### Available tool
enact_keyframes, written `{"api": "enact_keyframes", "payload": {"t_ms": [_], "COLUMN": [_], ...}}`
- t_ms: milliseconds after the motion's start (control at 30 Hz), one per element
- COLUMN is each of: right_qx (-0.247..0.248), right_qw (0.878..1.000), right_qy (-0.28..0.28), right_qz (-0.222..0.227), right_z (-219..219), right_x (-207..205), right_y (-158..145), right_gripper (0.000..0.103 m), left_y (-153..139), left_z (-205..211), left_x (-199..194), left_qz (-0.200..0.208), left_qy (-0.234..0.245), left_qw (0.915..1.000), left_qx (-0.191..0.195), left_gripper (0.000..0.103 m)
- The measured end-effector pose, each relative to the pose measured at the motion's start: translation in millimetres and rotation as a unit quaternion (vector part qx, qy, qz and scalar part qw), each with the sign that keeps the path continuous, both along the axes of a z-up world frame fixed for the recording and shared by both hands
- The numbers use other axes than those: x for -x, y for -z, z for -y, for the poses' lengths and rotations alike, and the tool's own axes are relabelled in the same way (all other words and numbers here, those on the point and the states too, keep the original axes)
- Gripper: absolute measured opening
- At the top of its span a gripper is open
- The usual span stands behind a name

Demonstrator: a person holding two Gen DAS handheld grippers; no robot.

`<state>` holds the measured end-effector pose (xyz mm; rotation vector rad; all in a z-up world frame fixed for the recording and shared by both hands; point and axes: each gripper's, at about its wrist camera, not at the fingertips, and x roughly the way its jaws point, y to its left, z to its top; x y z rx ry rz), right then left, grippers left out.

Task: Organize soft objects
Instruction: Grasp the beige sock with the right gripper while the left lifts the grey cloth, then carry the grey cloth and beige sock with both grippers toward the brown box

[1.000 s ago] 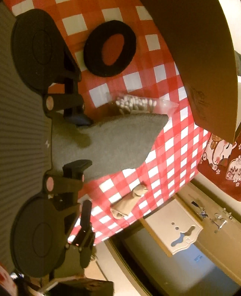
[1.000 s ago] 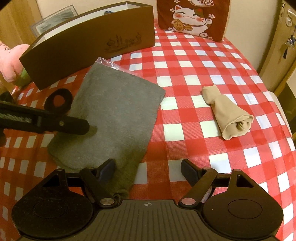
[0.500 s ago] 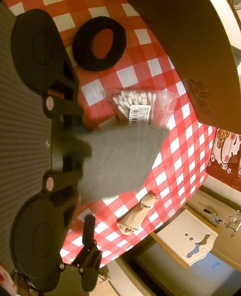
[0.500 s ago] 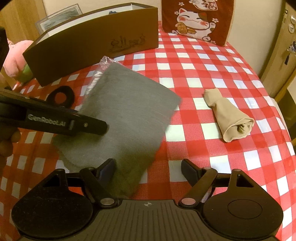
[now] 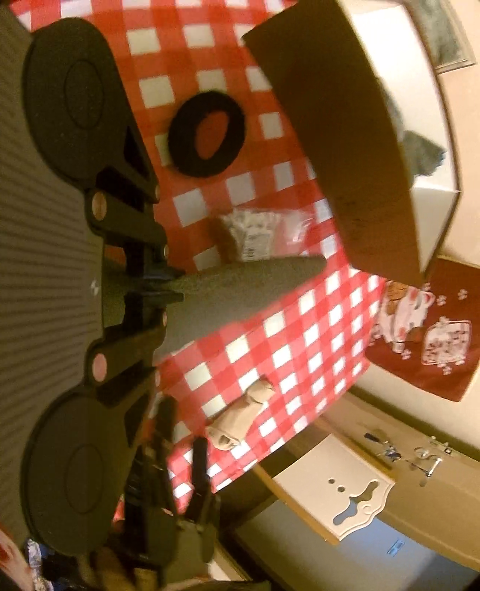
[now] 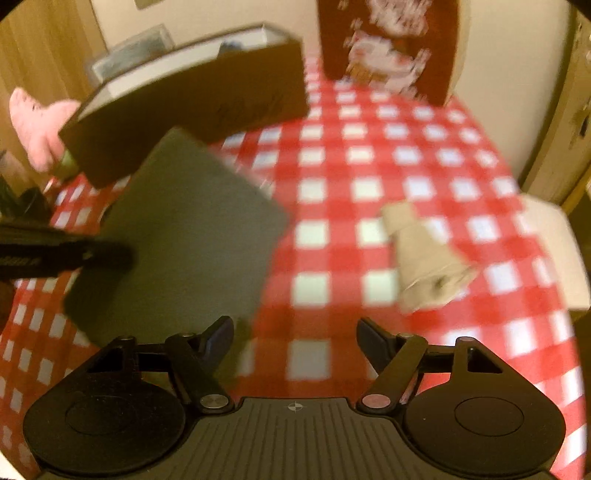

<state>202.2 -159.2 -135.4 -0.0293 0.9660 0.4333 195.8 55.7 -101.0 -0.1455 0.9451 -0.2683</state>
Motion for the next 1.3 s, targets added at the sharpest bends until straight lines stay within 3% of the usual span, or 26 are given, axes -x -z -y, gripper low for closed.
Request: {"api": "enact_keyframes", "payload": {"t_ms": [167, 433, 600, 867, 933, 1000, 1133, 1300], "right_qx": [0.004, 0.015, 0.016, 0.031, 0.024, 0.018, 0.005, -0.005], "right_qw": [0.999, 0.999, 1.000, 0.999, 0.999, 0.999, 1.000, 1.000], "right_qy": [0.018, 0.011, -0.006, -0.028, -0.029, -0.026, -0.019, -0.013], "right_qz": [0.049, 0.028, 0.005, 0.004, 0.000, -0.004, -0.011, -0.016], "right_z": [34.7, 59.2, 58.4, 59.3, 61.9, 65.4, 70.9, 76.2], "right_x": [-24.0, -68.1, -83.3, -85.6, -85.1, -82.7, -75.7, -70.9], "right_y": [-18.5, 1.8, 19.8, 26.1, 26.4, 26.2, 25.4, 24.3], "right_gripper": [0.074, 0.072, 0.059, 0.024, 0.019, 0.019, 0.019, 0.019], "left_y": [-14.6, -14.4, -10.0, 2.0, 6.3, 11.6, 23.7, 36.8], "left_z": [8.3, 27.7, 30.9, 48.9, 53.6, 59.0, 65.6, 60.9], "left_x": [-3.2, -16.1, -25.7, -37.3, -39.4, -41.5, -47.2, -56.1], "left_qz": [0.016, 0.005, -0.016, -0.035, -0.036, -0.039, -0.047, -0.066], "left_qy": [-0.022, -0.044, -0.060, -0.056, -0.052, -0.047, -0.051, -0.062], "left_qw": [0.9996, 0.9984, 0.9971, 0.9960, 0.9957, 0.9953, 0.9924, 0.9898], "left_qx": [-0.008, -0.035, -0.043, -0.060, -0.068, -0.076, -0.101, -0.110], "left_gripper": [0.004, 0.004, 0.004, 0.005, 0.007, 0.009, 0.025, 0.025]}}
